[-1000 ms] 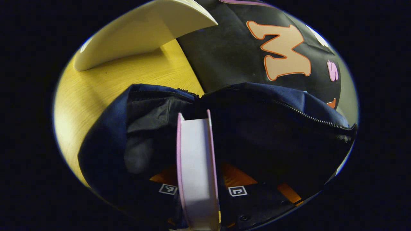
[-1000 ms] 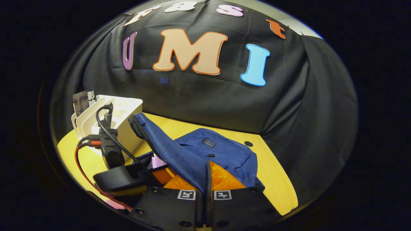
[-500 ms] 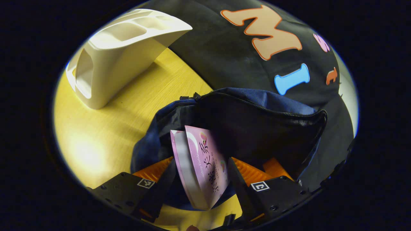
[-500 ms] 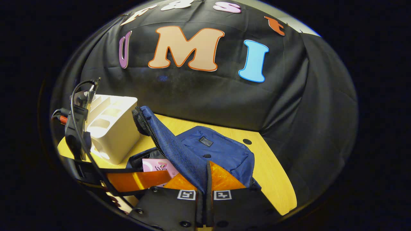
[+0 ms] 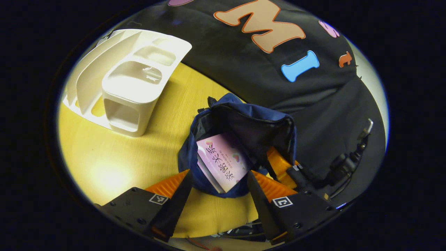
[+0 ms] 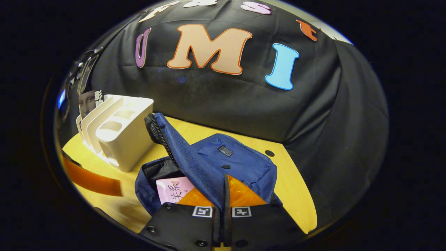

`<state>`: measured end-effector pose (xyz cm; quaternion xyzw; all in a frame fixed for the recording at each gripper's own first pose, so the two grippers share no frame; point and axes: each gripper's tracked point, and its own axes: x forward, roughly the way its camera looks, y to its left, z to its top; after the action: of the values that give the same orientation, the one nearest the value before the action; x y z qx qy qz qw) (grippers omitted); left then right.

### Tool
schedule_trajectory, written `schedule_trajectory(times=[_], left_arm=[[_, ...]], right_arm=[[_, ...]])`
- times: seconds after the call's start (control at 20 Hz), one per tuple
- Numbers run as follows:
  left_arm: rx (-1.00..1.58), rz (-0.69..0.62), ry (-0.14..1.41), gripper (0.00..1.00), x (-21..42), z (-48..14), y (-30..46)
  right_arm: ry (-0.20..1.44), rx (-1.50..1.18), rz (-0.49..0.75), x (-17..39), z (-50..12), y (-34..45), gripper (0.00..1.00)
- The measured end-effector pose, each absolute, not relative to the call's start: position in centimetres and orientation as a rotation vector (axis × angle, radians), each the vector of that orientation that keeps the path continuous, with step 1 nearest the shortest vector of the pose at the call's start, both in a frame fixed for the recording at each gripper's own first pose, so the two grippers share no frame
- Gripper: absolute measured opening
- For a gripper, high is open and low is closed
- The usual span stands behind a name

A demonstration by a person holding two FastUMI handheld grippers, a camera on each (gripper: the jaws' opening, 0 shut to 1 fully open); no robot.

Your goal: Open the schoolbag, grab two books from the bookshelf and put them into the schoolbag.

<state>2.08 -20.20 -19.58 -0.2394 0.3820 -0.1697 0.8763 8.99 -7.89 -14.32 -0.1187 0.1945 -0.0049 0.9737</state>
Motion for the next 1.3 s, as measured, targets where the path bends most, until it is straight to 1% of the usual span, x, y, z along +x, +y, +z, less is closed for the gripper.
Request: schedule_trajectory(times=[0.05,0.15,0.2,0.3,0.35,0.5,0.6,0.75,1.05,1.2,1.3], left_arm=[[-0.479,-0.358,0.818,0.93,1.4,-18.2,-18.5],[-0.442,-0.341,0.84,0.92,1.0,-16.1,-14.8],[-0.419,-0.319,0.843,0.93,1.1,-14.7,-12.3],[-0.395,-0.283,0.85,0.93,1.5,-12.7,-8.5],[-0.373,-0.26,0.85,0.92,1.8,-11.8,-6.5],[-0.304,-0.19,0.848,0.93,3.0,-9.4,-0.2],[-0.305,-0.166,0.855,0.92,3.5,-8.0,2.4],[-0.302,-0.096,0.888,0.9,3.7,-6.6,7.2],[-0.308,0.093,0.911,0.9,5.9,-3.9,17.4],[-0.286,0.125,0.937,0.9,7.2,-3.7,21.1],[-0.246,0.115,0.958,0.9,8.3,-4.5,22.5]], right_arm=[[0.394,-0.237,-0.017,9.0,-14.2,-7.9,0.08],[0.393,-0.234,-0.031,9.1,-14.1,-8.0,0.06],[0.395,-0.232,-0.036,9.2,-14.3,-7.9,0.08],[0.399,-0.231,-0.046,9.3,-14.4,-7.8,0.08],[0.4,-0.232,-0.051,9.4,-14.3,-7.7,0.06],[0.399,-0.239,-0.078,9.6,-14.2,-7.5,0.08],[0.408,-0.235,-0.089,9.7,-14.4,-7.2,0.06],[0.416,-0.235,-0.106,9.8,-14.7,-7.0,0.06],[0.426,-0.239,-0.149,9.9,-15.2,-6.9,0.06],[0.432,-0.256,-0.167,10.0,-15.3,-6.6,0.06],[0.434,-0.252,-0.177,10.0,-15.0,-6.3,0.07]])
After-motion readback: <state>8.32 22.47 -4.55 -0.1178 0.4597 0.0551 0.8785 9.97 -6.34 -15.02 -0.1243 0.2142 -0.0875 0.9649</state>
